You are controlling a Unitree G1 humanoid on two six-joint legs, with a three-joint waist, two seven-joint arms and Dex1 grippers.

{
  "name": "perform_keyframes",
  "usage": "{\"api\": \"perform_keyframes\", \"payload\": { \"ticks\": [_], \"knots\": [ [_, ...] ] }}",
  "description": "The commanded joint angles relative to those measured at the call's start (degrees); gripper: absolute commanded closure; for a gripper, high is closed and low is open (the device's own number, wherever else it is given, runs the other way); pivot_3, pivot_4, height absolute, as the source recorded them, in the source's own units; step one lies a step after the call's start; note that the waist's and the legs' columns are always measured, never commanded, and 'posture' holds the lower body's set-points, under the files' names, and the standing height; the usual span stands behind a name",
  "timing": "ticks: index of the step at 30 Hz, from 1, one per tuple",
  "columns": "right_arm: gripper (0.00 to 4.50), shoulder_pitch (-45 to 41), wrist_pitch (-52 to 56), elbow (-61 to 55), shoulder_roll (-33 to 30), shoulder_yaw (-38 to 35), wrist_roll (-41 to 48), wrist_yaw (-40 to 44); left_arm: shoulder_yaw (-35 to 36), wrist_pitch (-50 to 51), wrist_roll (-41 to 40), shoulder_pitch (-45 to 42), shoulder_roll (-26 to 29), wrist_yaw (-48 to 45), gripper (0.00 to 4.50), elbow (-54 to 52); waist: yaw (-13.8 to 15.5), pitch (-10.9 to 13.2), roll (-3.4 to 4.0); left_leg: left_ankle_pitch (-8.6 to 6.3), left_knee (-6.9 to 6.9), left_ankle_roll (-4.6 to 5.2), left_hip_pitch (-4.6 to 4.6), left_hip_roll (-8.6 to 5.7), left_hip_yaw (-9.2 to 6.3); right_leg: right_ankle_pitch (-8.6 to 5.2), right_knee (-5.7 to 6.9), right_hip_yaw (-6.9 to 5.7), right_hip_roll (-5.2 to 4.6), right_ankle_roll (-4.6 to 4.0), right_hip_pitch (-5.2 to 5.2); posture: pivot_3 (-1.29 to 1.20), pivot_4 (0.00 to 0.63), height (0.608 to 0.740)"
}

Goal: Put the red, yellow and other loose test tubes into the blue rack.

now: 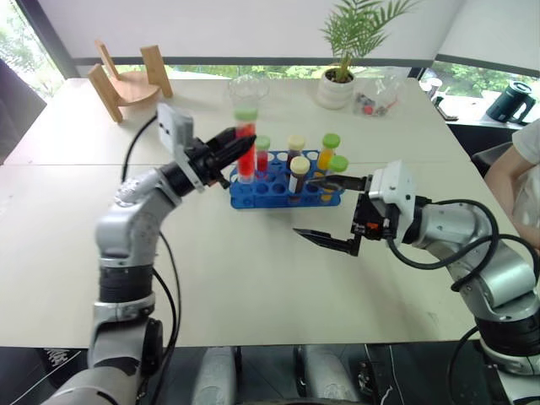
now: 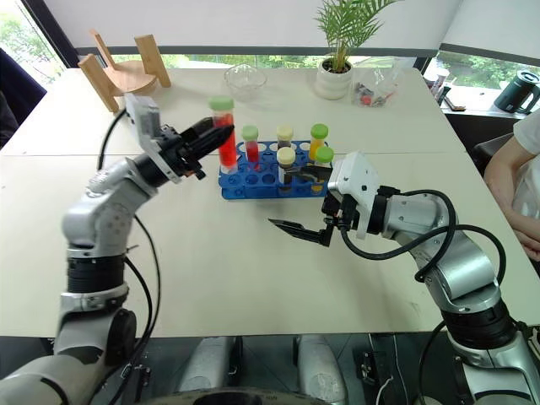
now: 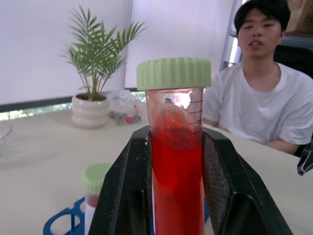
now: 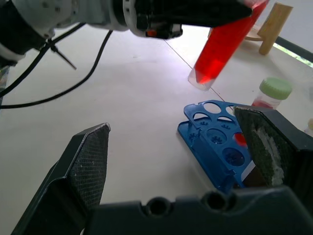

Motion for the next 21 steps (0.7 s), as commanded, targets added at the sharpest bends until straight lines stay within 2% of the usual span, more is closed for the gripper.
{"api": "perform_keyframes", "payload": {
  "ticks": [1, 11, 21],
  "knots": [
    [0.0, 0.1, -0.3, -2.6, 0.3, -0.7, -0.6, -1.1, -2.9, -11.0, 4.5, -0.2, -2.4, 0.1, 3.68, 5.8, 0.0, 0.0, 0.0, 0.0, 0.0, 0.0, -0.01, 0.0, -0.01, 0.0, 0.0, 0.0, 0.01, 0.0, 0.0, 0.0, 0.15, 0.74],
    [0.0, 0.4, -0.1, -3.3, 0.6, -0.6, -1.0, -2.6, -4.2, -26.4, 8.8, -1.8, -5.6, 1.4, 3.68, 19.7, 0.0, 0.0, 0.0, -0.02, -0.04, 0.03, -0.02, 0.0, -0.02, 0.0, -0.03, 0.0, 0.03, 0.0, -0.02, 0.0, 0.15, 0.74],
    [0.0, 0.5, 0.5, -4.1, 0.6, -0.6, -0.9, -3.7, -4.4, -32.9, 9.4, -3.5, -7.4, 0.4, 3.68, 28.3, 0.0, 0.0, 0.0, -0.02, -0.04, 0.03, -0.02, 0.0, -0.02, 0.0, -0.04, 0.0, 0.03, 0.01, -0.01, 0.0, 0.15, 0.74]
  ]
}}
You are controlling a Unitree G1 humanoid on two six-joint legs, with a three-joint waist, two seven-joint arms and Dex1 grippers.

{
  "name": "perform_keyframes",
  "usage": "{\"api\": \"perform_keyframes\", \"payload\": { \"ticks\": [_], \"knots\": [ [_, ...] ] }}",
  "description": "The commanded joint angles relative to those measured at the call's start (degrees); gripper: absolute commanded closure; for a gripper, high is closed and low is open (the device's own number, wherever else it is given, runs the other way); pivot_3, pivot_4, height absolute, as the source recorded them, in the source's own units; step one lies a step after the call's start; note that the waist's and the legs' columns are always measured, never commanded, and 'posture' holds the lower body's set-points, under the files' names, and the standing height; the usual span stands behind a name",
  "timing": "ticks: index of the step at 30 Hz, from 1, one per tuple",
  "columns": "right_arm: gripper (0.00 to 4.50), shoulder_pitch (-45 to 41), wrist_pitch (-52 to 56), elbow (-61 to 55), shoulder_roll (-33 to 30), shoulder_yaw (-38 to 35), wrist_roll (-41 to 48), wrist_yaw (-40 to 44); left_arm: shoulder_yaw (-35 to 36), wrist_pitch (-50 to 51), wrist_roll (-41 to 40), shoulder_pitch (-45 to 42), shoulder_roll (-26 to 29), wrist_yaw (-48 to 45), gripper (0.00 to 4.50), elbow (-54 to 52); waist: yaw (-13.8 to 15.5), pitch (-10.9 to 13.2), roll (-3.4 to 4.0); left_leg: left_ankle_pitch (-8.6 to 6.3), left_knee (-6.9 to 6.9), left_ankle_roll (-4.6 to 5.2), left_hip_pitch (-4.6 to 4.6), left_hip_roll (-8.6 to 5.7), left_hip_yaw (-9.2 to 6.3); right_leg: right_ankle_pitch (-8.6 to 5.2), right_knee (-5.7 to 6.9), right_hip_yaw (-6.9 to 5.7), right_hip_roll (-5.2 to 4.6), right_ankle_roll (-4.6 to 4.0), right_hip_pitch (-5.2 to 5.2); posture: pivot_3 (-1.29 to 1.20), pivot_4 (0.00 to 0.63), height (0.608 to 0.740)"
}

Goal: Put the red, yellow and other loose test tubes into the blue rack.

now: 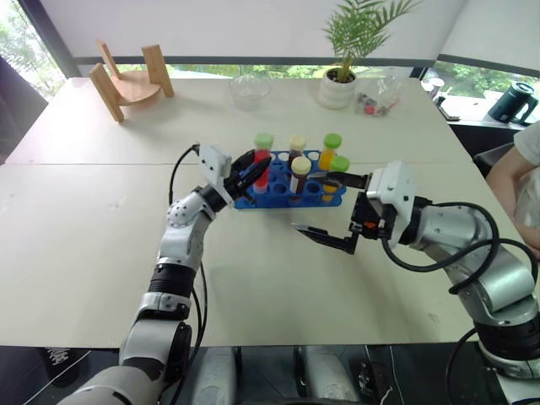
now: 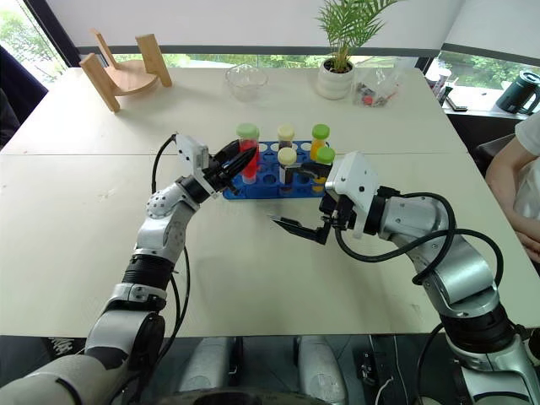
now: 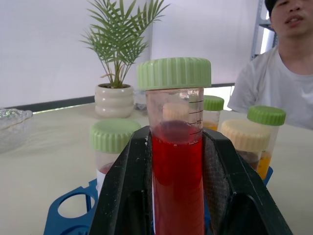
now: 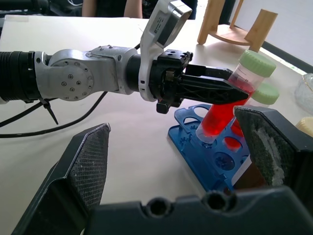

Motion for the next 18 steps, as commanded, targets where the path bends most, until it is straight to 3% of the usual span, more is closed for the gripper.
{"api": "perform_keyframes", "payload": {
  "ticks": [1, 10, 17, 18],
  "knots": [
    [0.0, 0.1, 0.1, -2.6, 0.1, -1.0, 0.2, -0.4, -0.1, -2.7, 0.1, -1.3, -0.5, -0.4, 3.68, 0.9, -0.1, 0.0, 0.0, 0.0, 0.0, 0.0, 0.0, 0.0, 0.0, 0.0, 0.0, 0.0, 0.0, 0.0, 0.0, 0.0, 0.15, 0.74],
    [0.0, 0.5, 0.9, -3.6, -0.1, -1.4, 0.3, -1.0, -1.2, -5.6, 1.9, -2.0, -0.3, -1.0, 3.68, 4.6, 0.0, 0.0, 0.0, 0.0, -0.01, 0.0, 0.01, 0.0, -0.02, 0.0, 0.0, 0.0, 0.02, 0.0, 0.0, 0.0, 0.15, 0.74],
    [0.0, 1.0, 1.1, -3.4, -0.3, -1.6, 0.2, -0.9, -2.8, -5.0, 3.4, 0.4, 2.0, -3.1, 0.27, 3.2, 0.0, 0.0, 0.0, 0.0, -0.04, 0.0, 0.01, 0.01, -0.02, 0.0, -0.01, 0.0, 0.03, 0.0, 0.0, 0.0, 0.15, 0.74],
    [0.0, 1.5, 1.1, -3.3, -0.5, -1.7, 0.1, -0.9, -2.6, -3.6, 3.7, 1.7, 3.4, -2.5, 0.01, 0.2, -0.1, 0.0, 0.0, 0.0, -0.04, 0.0, 0.01, 0.01, -0.02, 0.0, -0.01, 0.0, 0.03, 0.0, 0.0, 0.0, 0.15, 0.74]
  ]
}}
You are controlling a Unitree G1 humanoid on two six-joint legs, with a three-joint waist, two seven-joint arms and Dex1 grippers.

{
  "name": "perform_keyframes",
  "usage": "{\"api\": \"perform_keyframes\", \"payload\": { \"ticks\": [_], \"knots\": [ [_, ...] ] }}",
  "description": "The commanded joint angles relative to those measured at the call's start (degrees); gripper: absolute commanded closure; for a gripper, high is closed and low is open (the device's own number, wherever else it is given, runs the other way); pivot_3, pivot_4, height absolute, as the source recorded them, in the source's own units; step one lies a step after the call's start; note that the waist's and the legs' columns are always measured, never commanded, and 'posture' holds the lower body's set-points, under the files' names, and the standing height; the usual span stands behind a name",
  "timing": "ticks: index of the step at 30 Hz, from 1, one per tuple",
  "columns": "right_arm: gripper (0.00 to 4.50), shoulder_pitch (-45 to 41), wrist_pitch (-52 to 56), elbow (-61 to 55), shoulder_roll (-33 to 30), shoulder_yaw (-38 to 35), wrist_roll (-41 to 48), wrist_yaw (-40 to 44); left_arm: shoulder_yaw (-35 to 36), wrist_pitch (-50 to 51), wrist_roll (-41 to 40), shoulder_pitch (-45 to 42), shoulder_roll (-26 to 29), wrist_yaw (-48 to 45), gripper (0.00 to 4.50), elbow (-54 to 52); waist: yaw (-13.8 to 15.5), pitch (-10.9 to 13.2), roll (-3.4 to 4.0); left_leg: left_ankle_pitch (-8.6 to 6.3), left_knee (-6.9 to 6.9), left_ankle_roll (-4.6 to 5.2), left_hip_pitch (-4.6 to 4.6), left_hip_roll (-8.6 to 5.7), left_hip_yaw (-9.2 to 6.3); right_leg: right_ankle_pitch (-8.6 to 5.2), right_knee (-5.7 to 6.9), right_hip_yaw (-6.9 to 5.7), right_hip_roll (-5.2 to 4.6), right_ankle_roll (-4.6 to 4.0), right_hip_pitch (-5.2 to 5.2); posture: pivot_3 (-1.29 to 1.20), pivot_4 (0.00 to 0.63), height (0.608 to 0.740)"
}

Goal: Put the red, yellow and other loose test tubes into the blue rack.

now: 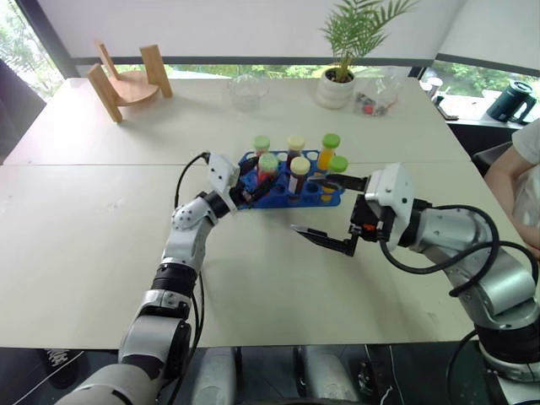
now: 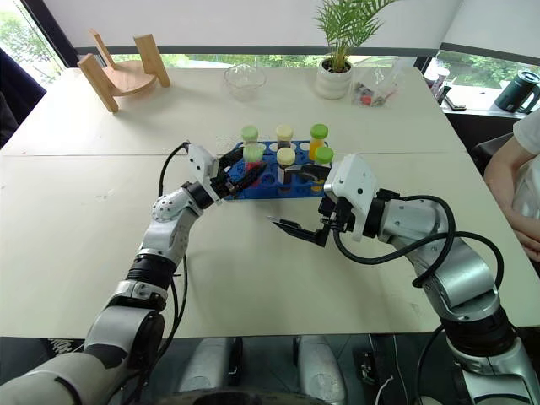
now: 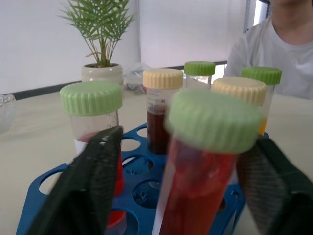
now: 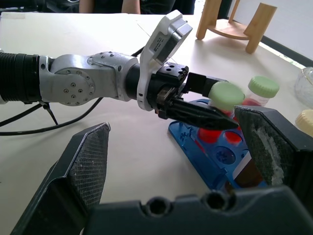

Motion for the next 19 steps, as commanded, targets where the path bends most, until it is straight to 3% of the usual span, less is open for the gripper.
{"api": "perform_keyframes", "payload": {
  "ticks": [1, 11, 15, 19],
  "knots": [
    [0.0, 1.0, -0.2, -2.1, -0.5, -1.8, 0.1, -0.2, -0.1, 1.5, 0.4, 3.0, 3.0, 0.2, 0.01, -7.4, -0.3, 0.0, 0.0, 0.0, -0.01, 0.0, 0.0, 0.0, 0.0, 0.0, 0.0, 0.0, 0.0, 0.0, 0.0, 0.0, 0.15, 0.74],
    [0.0, 9.6, 2.2, -0.4, -2.2, -10.0, 1.2, -1.7, 7.9, 36.1, -14.8, 22.9, 29.2, -7.3, 0.01, -45.0, 0.0, 0.0, 0.05, 0.0, -0.2, -0.01, 0.04, 0.11, 0.01, -0.02, -0.05, 0.0, -0.03, -0.03, -0.01, 0.0, 0.15, 0.74],
    [0.0, 12.7, 3.2, -0.1, -2.8, -12.7, 1.5, -1.7, 13.8, 44.4, -21.1, 29.4, 34.1, -6.2, 0.01, -54.0, 0.0, 0.0, 0.04, 0.0, -0.15, -0.01, 0.05, 0.07, 0.04, -0.03, -0.19, 0.0, -0.12, -0.05, 0.09, 0.0, 0.15, 0.74],
    [0.0, 14.4, 5.3, -0.4, -3.6, -14.9, 3.4, -1.3, 18.2, 49.5, -25.5, 35.1, 35.6, -3.5, 0.01, -61.2, -0.1, 0.0, 0.04, 0.0, -0.17, -0.01, 0.13, 0.1, 0.07, -0.12, -0.19, 0.0, -0.08, -0.21, 0.11, 0.0, 0.15, 0.74]
  ]
}}
